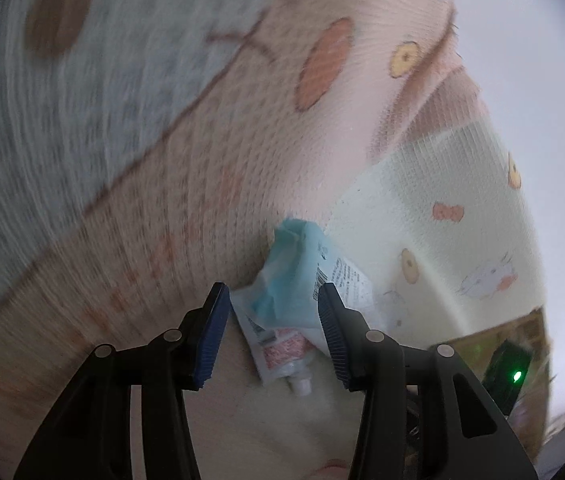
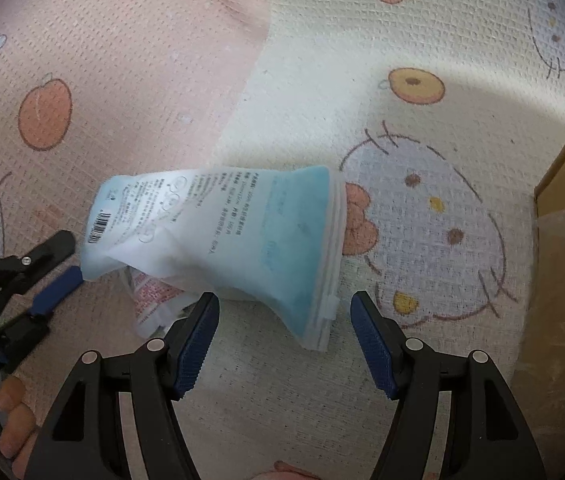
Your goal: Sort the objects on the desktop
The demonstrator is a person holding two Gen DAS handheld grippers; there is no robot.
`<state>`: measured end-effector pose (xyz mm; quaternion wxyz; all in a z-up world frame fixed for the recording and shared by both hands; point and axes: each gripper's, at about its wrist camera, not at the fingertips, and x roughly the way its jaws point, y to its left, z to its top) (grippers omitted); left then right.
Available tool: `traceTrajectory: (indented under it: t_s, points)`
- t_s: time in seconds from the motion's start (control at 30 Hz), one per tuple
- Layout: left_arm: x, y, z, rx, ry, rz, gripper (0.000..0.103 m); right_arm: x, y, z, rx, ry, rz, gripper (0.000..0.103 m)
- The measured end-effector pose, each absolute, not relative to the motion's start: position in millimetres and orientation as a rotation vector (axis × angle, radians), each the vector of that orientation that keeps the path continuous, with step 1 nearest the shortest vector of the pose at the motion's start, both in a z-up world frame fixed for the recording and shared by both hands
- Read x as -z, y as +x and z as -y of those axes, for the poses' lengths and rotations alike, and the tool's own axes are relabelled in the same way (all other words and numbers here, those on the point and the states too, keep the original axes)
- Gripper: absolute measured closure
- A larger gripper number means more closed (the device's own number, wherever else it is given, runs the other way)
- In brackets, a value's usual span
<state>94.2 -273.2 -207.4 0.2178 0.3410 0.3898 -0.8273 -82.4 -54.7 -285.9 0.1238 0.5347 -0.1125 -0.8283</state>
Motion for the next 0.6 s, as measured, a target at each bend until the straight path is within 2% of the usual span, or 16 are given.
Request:
traceTrajectory:
  t_s: [0.17,0.3,0.4,0.6]
  points:
    - [193,78,254,2.459,1.014,-0.734,0.053,288,-81,54,2.423,1.564,0.321,0.037]
    - [200,64,242,2.546,1.161,-0.598,0.052,289,-79,61,2.437,1.554,0.232,0.037]
    - [208,55,237,2.507,1.206,-0.45,0.052,290,-79,66,2.445,1.548,0.166,0.037]
    - [216,47,224,2.506,1.264,-0.268,0.052,295,-90,73,2.474,1.527,0.1,0.037]
